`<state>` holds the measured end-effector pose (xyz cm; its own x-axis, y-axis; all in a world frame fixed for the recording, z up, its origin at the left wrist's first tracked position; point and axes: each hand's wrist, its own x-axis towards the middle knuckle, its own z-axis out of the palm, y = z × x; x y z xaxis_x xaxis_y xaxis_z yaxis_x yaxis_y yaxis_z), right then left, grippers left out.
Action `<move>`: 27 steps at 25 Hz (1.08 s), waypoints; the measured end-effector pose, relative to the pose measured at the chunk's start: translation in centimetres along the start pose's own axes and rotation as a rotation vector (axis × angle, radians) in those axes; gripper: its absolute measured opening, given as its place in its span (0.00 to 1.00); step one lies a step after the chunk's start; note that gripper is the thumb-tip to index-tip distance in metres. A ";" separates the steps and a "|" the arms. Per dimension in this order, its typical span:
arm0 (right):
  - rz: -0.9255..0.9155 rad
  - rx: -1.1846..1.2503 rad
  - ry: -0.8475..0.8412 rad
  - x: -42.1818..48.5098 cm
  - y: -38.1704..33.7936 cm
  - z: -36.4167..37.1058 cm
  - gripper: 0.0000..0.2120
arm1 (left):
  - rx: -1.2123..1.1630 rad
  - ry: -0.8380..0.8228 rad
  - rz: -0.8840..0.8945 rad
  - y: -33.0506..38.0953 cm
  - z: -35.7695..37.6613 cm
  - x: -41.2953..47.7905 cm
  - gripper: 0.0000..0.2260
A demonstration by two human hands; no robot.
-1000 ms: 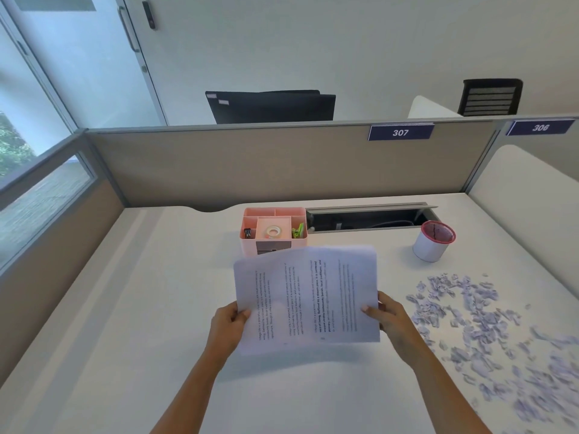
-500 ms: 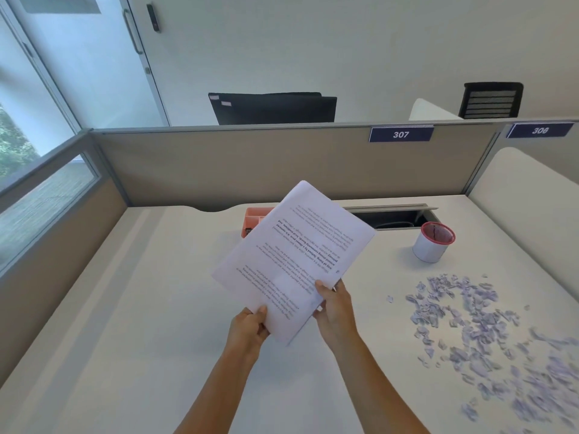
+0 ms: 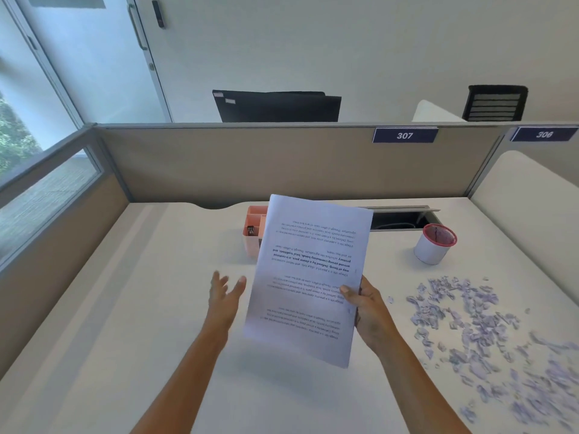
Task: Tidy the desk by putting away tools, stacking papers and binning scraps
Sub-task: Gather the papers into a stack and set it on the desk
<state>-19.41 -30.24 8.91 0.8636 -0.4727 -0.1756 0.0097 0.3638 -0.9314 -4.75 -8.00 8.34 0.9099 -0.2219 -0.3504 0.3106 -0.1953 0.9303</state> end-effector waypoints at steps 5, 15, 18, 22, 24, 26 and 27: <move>-0.053 -0.093 -0.085 -0.1 -2.0 0.8 0.18 | -0.034 -0.195 0.276 3.7 1.9 -0.2 0.11; -0.070 -0.241 -0.065 0.8 2.0 -1.7 0.16 | 0.097 -0.076 0.282 -2.3 3.4 -1.1 0.09; -0.052 -0.289 -0.020 0.9 3.0 -1.8 0.14 | 0.163 -0.054 0.301 -2.4 3.3 -0.7 0.12; -0.056 -0.311 -0.013 1.4 1.9 -1.7 0.13 | 0.172 -0.009 0.292 -1.7 3.1 0.1 0.13; -0.040 -0.295 0.002 1.8 1.5 -2.3 0.12 | 0.130 0.026 0.247 -1.5 3.0 0.6 0.12; 0.009 -0.230 0.089 1.9 1.6 -3.1 0.19 | -0.005 0.058 0.166 -1.4 2.8 0.9 0.10; 0.053 -0.169 0.140 1.7 1.8 -3.2 0.26 | -0.095 0.073 0.117 -1.3 2.8 0.9 0.10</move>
<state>-19.53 -33.00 5.92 0.7819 -0.5677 -0.2578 -0.1289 0.2574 -0.9577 -5.06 -10.64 6.49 0.9579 -0.1671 -0.2335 0.2229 -0.0798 0.9716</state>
